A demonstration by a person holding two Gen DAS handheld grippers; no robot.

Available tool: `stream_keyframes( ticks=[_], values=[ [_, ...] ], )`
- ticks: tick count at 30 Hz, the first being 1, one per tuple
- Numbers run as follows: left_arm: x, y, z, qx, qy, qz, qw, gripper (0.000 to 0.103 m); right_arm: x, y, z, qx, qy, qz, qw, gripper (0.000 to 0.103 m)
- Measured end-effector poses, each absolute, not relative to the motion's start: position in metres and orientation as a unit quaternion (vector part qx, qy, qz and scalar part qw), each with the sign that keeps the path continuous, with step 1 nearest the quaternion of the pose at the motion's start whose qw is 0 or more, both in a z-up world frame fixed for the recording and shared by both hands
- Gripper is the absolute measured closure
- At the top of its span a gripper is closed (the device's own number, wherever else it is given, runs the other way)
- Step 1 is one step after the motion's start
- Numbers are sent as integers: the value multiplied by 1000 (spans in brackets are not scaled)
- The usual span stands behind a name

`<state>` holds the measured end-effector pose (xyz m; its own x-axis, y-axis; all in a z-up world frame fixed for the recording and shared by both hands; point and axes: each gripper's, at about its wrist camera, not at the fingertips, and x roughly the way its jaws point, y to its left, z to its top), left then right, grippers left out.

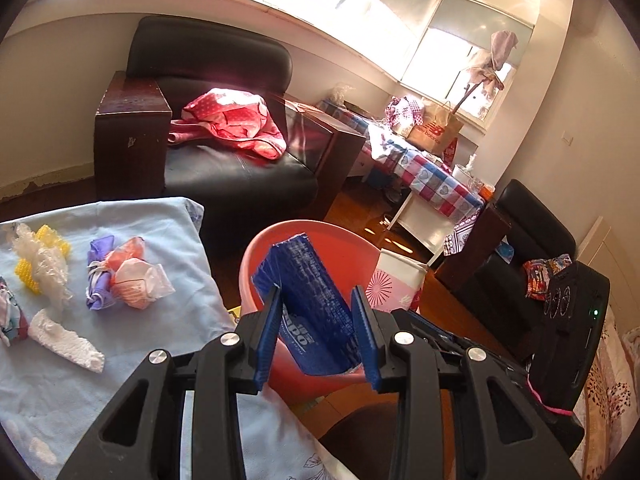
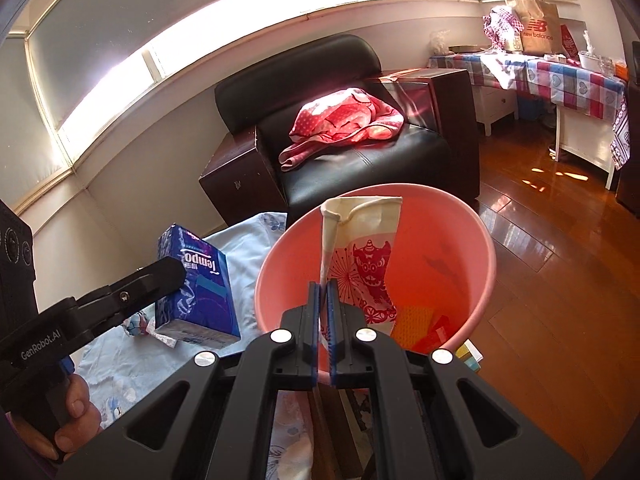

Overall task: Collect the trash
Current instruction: 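Carry the carton and tissue pack to the pink bucket and release both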

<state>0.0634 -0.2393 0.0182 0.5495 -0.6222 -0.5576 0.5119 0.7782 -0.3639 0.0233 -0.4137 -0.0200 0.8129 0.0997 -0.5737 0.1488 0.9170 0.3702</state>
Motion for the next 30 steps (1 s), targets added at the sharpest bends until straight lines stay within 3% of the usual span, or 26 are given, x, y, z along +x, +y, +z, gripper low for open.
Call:
stream_keyframes(
  ticks=[14,19,21,30],
  values=[
    [82,-292,-24,-43,396,-314,862,67,25,-437,-45,222,338,-16,915,99],
    [81,-290,-25,-40,394,-309,865,65,27,-439,-49,231,355,-14,906,98],
    [79,-288,-22,-39,389,-309,867,56,27,-439,-50,233,357,-13,904,98],
    [73,-269,-11,-59,385,-308,868,56,26,-432,-44,228,365,-22,902,96]
  ],
)
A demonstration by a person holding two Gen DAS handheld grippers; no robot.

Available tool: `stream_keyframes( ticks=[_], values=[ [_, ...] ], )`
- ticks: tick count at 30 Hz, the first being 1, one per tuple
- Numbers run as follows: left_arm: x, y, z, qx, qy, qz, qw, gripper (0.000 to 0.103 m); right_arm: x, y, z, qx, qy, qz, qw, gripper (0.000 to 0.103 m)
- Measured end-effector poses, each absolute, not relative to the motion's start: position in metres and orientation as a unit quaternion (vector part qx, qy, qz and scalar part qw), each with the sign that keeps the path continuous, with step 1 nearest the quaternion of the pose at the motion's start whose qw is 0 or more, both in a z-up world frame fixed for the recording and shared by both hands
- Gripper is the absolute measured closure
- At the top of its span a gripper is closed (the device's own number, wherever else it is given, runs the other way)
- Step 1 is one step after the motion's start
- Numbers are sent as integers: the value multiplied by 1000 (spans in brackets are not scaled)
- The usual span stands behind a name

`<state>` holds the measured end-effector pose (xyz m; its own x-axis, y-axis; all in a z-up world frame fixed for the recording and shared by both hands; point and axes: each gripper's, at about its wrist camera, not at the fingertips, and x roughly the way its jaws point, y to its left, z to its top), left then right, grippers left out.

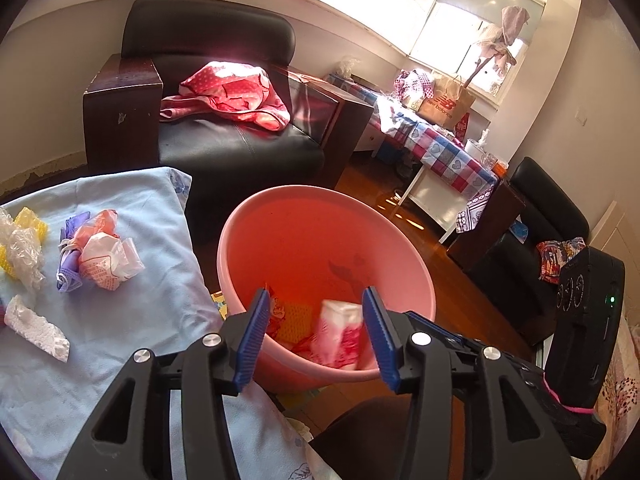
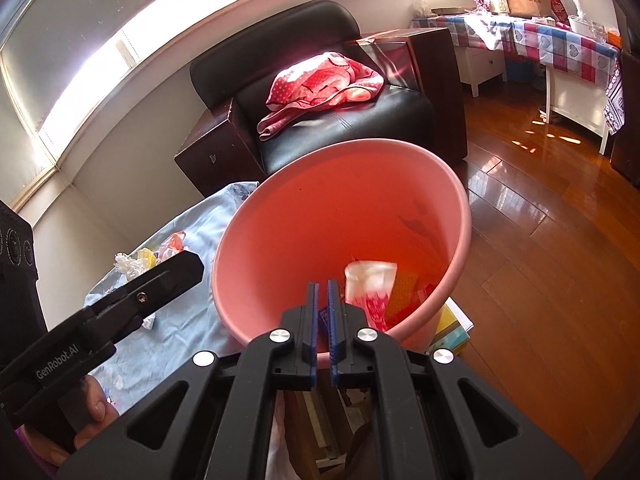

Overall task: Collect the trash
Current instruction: 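Carry the carton and tissue pack to the pink bucket and release both, then move the left tool to the crumpled patterned wrapper and grasp it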

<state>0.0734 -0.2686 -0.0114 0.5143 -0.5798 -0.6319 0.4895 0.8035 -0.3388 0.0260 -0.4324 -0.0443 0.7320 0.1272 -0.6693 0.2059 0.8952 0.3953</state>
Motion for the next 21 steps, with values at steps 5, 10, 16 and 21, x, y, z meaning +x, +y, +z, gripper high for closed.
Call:
stream_keyframes(
  ticks=[5,10,16,21],
  values=[
    [67,-251,-5,-68,380,-304,871,50,20,-425,-35,225,354,-18,908,78],
    [58,-230,-3,-72,381,-297,873,47,18,-408,-25,206,346,0,915,78],
    [46,-193,-3,-71,379,-270,882,47,21,-378,-19,183,347,31,919,78],
    [38,-152,-3,-73,375,-233,894,46,27,-350,-17,171,340,66,922,78]
  ],
)
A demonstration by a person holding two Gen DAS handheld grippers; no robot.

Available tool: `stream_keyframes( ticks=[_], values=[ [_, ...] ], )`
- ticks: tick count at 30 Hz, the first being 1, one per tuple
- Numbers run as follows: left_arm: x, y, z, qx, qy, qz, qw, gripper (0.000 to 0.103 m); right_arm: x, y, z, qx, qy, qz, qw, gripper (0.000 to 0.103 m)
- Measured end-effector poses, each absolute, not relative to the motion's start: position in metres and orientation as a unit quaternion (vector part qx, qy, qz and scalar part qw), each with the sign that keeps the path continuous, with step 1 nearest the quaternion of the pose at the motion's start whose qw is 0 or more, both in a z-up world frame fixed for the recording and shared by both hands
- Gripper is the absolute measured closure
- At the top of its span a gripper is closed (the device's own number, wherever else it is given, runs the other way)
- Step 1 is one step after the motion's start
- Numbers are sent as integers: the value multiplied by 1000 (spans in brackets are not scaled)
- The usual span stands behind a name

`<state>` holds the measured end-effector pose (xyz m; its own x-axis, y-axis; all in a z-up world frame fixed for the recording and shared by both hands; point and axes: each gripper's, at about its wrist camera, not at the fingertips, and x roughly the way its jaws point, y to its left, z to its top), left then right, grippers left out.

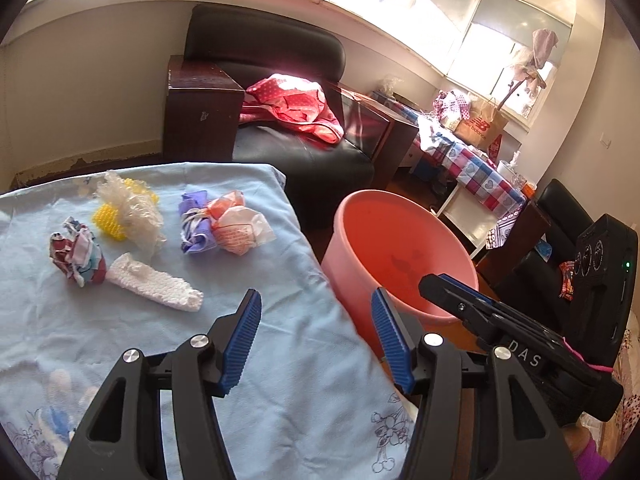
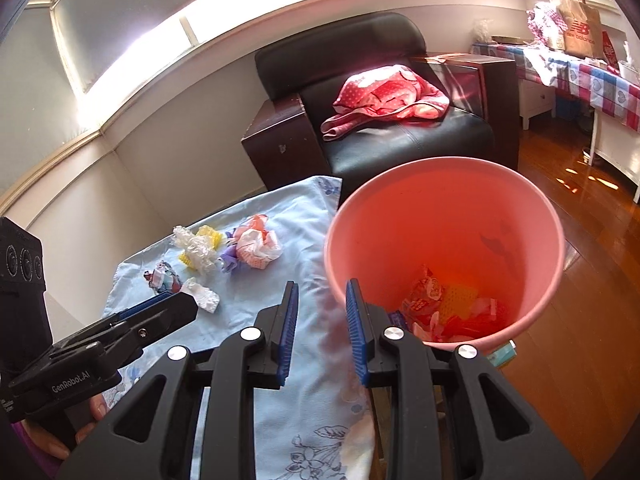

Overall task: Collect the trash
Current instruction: 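Move the left tool to the crumpled patterned wrapper and grasp it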

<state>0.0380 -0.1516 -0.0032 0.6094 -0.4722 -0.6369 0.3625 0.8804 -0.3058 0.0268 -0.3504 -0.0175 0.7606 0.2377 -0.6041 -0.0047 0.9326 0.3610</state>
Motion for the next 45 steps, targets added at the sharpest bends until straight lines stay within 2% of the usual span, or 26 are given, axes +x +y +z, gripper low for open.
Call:
stream_keyframes(
  ticks=[12,18,25,27,33,35,36,37,40,43,45],
  values=[
    [39,-37,-12,-125,373,-119,912,46,46,-272,-16,98,363,145,915,78],
    [56,8,-18,-180,379,-70,905,46,57,-247,-21,98,379,186,901,78],
    [97,12,-22,-213,389,-44,895,46,68,-235,-31,93,393,203,892,78],
    [110,10,-26,-222,398,-36,889,40,73,-234,-33,89,397,205,890,78],
    [134,2,-49,-230,442,0,867,39,92,-224,-39,80,412,220,881,78],
    [136,2,-55,-229,447,7,865,39,100,-219,-42,75,420,229,875,70],
    [136,3,-56,-228,446,9,865,39,104,-216,-44,73,423,235,872,60],
    [135,4,-57,-225,444,10,867,40,107,-213,-46,72,426,240,869,58],
    [134,7,-56,-212,433,15,876,50,117,-202,-51,57,434,251,863,58],
    [132,9,-54,-207,427,-3,880,77,126,-191,-54,38,438,259,860,58],
    [129,8,-51,-199,426,-4,883,82,131,-183,-57,23,440,260,859,58]
  ],
)
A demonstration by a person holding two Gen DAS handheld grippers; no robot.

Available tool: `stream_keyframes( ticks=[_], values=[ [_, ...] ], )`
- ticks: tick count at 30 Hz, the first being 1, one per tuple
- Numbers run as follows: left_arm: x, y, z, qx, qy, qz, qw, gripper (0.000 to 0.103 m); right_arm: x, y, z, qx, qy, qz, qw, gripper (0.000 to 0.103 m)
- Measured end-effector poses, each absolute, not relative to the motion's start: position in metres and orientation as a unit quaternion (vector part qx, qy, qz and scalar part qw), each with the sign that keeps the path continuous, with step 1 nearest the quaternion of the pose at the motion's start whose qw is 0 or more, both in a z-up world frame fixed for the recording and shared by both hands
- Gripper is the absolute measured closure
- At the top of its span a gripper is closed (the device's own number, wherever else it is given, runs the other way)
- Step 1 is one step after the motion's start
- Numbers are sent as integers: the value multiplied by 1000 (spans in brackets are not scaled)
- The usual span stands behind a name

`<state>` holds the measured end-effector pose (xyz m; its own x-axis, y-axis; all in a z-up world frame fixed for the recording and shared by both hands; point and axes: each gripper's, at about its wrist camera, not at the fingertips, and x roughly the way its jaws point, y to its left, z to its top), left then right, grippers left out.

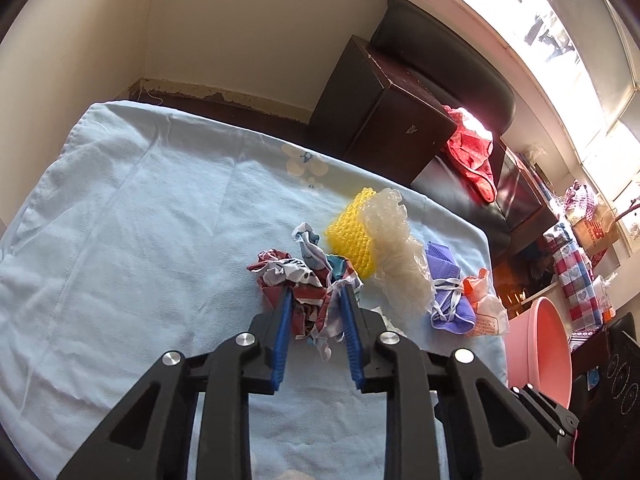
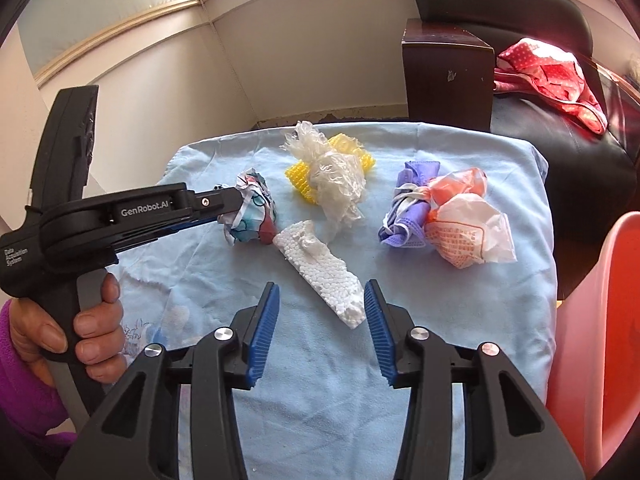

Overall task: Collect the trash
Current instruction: 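Move the left tool to the crumpled patterned wrapper and grasp it, then grasp the white foam mesh sleeve with the right tool while the left tool holds the wrapper, then carry the wrapper and foam sleeve over the pink bucket and open both tools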

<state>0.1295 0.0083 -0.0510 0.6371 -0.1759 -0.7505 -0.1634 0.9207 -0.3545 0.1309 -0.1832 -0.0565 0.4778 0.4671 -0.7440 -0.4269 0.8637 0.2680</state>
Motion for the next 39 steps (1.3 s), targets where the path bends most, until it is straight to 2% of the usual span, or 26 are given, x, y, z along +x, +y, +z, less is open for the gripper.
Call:
stream_keyframes(
  ticks=[13,14,15,16,19,31,39],
  values=[
    [102,25,-40,-206,411,-21,888,85,139,-164,-74,-34,454,254,853,59],
    [100,25,-39,-203,409,-22,889,85,135,-163,-74,-33,453,255,854,61],
    [96,25,-37,-201,407,-23,891,85,133,-163,-73,-33,451,254,855,72],
    [93,25,-35,-199,406,-25,892,85,131,-162,-73,-35,452,251,855,78],
    [84,24,-31,-190,399,-27,896,85,122,-165,-70,-25,448,250,858,84],
    [58,15,-13,-178,382,-56,905,85,77,-205,-34,34,403,229,885,85],
    [47,-19,-2,-161,372,-104,908,85,53,-251,-10,76,370,183,908,85]
  ],
)
